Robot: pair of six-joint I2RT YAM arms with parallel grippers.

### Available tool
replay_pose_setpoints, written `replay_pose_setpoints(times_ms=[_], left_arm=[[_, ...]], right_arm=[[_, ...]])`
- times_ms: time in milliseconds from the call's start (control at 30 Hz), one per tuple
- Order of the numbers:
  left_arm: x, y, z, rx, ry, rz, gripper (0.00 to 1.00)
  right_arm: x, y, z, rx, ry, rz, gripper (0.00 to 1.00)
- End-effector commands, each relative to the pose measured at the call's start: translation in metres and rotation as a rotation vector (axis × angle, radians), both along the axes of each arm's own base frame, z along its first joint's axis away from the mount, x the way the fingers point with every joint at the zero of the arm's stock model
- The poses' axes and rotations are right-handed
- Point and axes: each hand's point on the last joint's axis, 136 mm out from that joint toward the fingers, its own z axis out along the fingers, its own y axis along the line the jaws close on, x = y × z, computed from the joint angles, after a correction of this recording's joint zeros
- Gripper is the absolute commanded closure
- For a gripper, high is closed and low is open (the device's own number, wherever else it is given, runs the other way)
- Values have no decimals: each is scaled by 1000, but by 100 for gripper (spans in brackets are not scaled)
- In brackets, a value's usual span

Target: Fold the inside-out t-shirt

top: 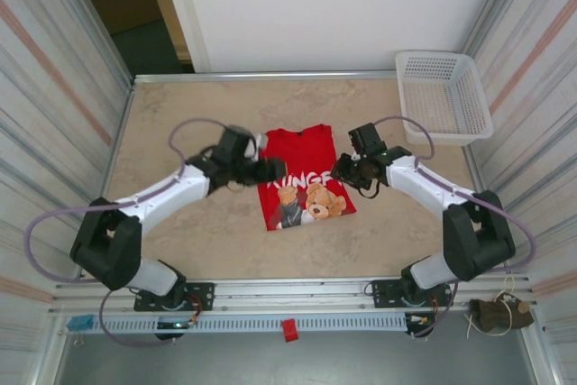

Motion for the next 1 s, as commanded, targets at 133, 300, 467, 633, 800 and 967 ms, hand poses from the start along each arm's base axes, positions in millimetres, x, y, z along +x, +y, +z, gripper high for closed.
replay_pose_setpoints(times_ms=[133,300,467,633,800,967], left_arm=[[-4,-38,-34,-7,17,-3,39],[-20,-18,-75,100,114,26,39],[-31,20,-93,172,167,78,39],[-3,38,-22,77,23,114,33],[48,53,37,42,-96,96,28],[86,46,14,72,-25,16,37]], right_arm=[[-23,-3,-47,13,67,4,83],[-51,-11,-68,-6,112,-48,83],[-73,-9,-71,-46,125,-70,84],[-61,-7,-34,-45,35,-56,82],[-40,12,6,-47,-63,57,81],[-39,38,-1,-30,-45,126,81]])
